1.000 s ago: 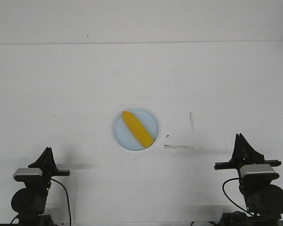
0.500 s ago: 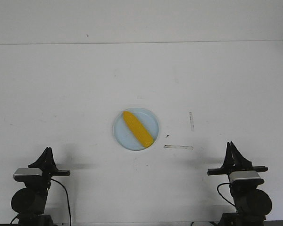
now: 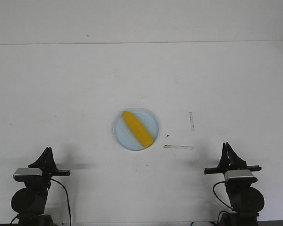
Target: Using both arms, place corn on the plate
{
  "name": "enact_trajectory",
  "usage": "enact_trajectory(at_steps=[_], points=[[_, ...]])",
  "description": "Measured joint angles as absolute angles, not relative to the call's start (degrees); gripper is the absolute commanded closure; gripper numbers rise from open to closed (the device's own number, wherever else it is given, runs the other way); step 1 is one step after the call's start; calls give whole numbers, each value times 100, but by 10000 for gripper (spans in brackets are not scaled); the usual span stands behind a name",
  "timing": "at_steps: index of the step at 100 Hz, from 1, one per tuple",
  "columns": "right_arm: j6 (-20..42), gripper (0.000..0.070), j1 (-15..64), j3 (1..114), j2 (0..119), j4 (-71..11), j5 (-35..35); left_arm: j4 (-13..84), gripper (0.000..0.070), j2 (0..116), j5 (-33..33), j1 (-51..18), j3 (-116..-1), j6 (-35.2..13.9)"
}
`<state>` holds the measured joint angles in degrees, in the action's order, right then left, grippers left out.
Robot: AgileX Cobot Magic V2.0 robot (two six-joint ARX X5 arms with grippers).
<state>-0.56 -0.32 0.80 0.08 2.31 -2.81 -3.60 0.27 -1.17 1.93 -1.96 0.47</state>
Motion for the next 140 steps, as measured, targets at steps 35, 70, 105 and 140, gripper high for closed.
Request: enact_trajectory(at_steps=[35,70,105,140], points=[[-56,662,-32,80,8,373,-281,-360,699,27,-117,193,-196,47],[-56,662,-32,80,8,370,-279,-360,699,27,-117,193,-196,49],[-56,691,-32,80,8,370,-274,-360,699,27,-119,193,-196,47],[-56,691,-32,80,8,370,-193,-360,699,27,-119,193,-196,47]])
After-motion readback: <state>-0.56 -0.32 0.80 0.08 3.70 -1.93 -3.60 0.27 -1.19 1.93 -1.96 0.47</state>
